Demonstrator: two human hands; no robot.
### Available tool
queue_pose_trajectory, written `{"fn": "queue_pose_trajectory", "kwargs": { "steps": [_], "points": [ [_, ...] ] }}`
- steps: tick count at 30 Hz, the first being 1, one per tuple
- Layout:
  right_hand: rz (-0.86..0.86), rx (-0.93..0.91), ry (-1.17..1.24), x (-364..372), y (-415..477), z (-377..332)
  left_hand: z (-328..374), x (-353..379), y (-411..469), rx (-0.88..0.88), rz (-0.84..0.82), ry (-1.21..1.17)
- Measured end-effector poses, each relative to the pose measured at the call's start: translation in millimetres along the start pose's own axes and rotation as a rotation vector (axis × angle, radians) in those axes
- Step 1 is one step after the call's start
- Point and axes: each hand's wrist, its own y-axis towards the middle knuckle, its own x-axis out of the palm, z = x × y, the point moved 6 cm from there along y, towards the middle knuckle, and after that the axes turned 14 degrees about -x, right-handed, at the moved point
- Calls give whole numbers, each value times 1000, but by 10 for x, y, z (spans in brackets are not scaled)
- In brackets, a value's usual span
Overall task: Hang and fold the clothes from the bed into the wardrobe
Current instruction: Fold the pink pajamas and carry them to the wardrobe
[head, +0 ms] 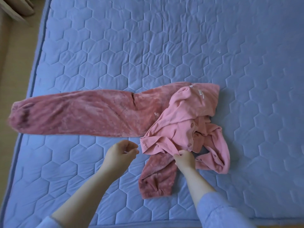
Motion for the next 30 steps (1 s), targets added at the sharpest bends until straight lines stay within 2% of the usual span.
{"fn": "queue_pose_trajectory", "kwargs": {
  "steps": [6,13,19,26,30],
  "points": [
    [111,-186,115,-317,-301,-332,70,20,-144,19,3,11],
    [268,-516,261,-1175,-915,-1076,274,-113,-716,98,-4,-22],
    [270,-729,329,-1889,-1502,-1790,468,-421,-1392,213,38,-45],
    [417,-961,405,-2776,-2321,-2775,844,-914,-2174,400,93,-92],
    [439,-1052,524,-3213,-2742,-3342,1096,-1210,-2531,498,155,-117]
  ]
}}
